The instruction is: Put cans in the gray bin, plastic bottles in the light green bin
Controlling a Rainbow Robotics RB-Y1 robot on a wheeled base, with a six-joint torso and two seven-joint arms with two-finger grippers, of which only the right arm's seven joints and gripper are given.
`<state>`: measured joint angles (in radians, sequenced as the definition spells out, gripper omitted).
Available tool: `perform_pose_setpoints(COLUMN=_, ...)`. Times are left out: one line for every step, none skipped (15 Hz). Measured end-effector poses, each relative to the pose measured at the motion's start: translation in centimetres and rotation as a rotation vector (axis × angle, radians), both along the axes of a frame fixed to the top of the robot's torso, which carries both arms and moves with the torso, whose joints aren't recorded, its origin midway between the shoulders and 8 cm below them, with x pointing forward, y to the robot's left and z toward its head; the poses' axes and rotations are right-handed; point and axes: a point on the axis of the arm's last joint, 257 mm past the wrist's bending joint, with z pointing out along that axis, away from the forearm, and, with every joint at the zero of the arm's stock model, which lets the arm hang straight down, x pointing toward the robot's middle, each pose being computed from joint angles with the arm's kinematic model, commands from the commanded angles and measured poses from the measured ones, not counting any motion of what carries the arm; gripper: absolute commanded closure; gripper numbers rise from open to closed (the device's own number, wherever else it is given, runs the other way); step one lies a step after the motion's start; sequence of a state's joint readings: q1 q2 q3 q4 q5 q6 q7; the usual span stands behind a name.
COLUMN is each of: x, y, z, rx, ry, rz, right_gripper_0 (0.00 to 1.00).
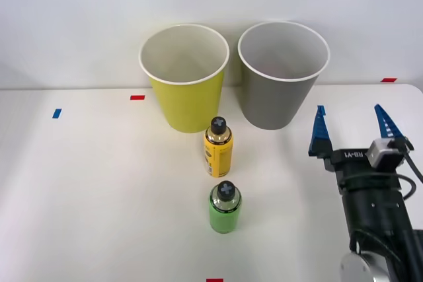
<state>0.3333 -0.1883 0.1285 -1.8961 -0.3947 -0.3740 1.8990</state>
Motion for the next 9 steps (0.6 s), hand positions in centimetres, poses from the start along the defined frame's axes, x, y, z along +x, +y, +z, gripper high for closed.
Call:
perform_pose_setpoints(x=-0.8, y=-0.5, z=-1.1, rx=-0.015, ry=0.020, rz=-0.013, right_gripper_0=0.00)
perform_pose_setpoints(x=-1.6, y=-0.8, z=-2.1, rx=-0.024, ry=0.041, rz=-0.022, right_gripper_0=0.00)
perform_pose_setpoints(x=-2.1, y=-1.1, z=-2.8, rx=-0.030, ry=0.059, rz=-0.028, right_gripper_0=0.00)
perform_pose_setpoints(x=-2.5, y=-1.3, z=-3.4, rx=-0.033, ry=0.073, rz=-0.033, right_gripper_0=0.00)
perform_pose_setpoints(x=-2.9, y=-1.5, z=-4.1, rx=-0.030, ry=0.088, rz=-0.039, right_gripper_0=0.00)
perform_pose_setpoints(x=-3.3, y=-1.6, z=-4.7, rx=-0.030, ry=0.102, rz=-0.046, right_gripper_0=0.00)
perform_pose_setpoints(x=-3.6, y=-1.7, z=-5.1, rx=-0.038, ry=0.112, rz=-0.051, right_gripper_0=0.00)
perform_pose_setpoints(x=-3.9, y=-1.9, z=-5.4, rx=-0.048, ry=0.122, rz=-0.056, right_gripper_0=0.00)
perform_pose_setpoints(x=-4.3, y=-2.0, z=-5.9, rx=-0.053, ry=0.133, rz=-0.060, right_gripper_0=0.00)
